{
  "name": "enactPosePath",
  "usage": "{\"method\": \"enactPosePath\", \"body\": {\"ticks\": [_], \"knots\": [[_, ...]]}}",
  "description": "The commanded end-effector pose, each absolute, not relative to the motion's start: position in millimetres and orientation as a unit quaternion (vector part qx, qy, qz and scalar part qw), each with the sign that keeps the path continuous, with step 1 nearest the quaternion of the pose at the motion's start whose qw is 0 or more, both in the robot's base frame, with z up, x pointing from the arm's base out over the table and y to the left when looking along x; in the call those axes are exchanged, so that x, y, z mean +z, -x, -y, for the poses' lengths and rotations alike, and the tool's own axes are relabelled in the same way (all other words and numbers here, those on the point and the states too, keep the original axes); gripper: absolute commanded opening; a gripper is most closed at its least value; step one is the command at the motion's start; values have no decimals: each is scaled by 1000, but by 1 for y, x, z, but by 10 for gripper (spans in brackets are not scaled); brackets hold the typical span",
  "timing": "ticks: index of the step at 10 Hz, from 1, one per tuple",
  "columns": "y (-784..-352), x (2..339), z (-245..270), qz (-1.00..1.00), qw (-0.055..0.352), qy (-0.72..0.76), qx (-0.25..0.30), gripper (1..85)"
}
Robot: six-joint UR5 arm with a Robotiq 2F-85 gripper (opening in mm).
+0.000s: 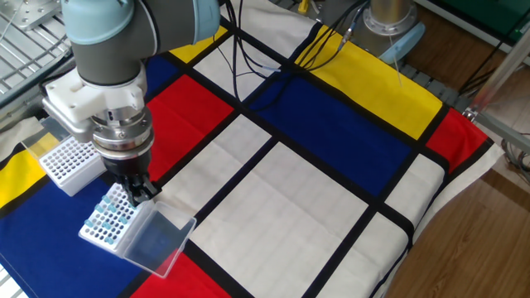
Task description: Transfer all medium pipette tips from one holder to another
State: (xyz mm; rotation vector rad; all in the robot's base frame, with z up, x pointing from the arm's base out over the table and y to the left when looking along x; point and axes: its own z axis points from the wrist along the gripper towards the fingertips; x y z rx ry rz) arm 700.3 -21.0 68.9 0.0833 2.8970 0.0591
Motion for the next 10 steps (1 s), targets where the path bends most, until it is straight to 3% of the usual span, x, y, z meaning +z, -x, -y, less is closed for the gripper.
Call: {"method": "enactPosePath", "body": {"ticks": [1,10], "knots": [[-702,76,21,-992,121,-42,21,17],[-699,129,35,-994,94,-64,1,17]]}}
